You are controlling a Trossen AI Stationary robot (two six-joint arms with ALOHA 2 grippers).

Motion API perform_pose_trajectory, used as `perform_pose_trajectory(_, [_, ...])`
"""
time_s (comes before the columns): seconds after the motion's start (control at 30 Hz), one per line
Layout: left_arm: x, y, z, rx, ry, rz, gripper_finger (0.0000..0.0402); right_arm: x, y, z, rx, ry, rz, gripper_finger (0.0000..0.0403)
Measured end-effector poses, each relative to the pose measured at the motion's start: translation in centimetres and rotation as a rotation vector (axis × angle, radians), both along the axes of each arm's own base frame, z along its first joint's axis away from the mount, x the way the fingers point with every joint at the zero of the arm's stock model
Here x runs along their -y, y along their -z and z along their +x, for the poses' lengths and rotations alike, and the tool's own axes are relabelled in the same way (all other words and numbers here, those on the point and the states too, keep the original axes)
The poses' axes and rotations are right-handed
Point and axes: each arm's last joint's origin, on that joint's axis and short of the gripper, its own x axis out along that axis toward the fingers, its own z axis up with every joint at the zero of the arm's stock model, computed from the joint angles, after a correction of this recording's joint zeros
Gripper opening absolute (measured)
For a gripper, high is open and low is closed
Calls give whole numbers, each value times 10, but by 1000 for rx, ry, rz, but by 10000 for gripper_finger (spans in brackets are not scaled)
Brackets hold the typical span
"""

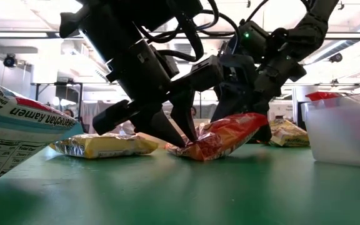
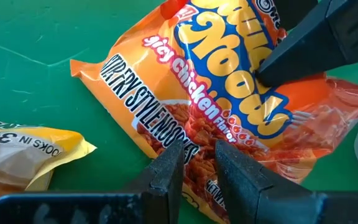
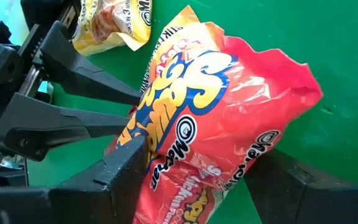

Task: Sort Maruchan noodles
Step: Put the orange noodle pack into the transparent bin

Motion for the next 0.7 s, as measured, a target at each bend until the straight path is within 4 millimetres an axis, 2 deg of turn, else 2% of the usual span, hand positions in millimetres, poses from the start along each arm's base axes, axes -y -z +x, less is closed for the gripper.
perform_pose_trajectory(0.33, [1,-6,3,15,1,-4,77,-1,-10,-2,35,-27,-30,164])
perform_pose_trajectory(0.53, [5,-17,9,19,13,-9,77,-1,-9,-3,31,-52,-42,128])
perform_pose_trajectory(0.7, [9,-34,8,40,20,-8,77,-2,-9,-5,25,-101,-49,111])
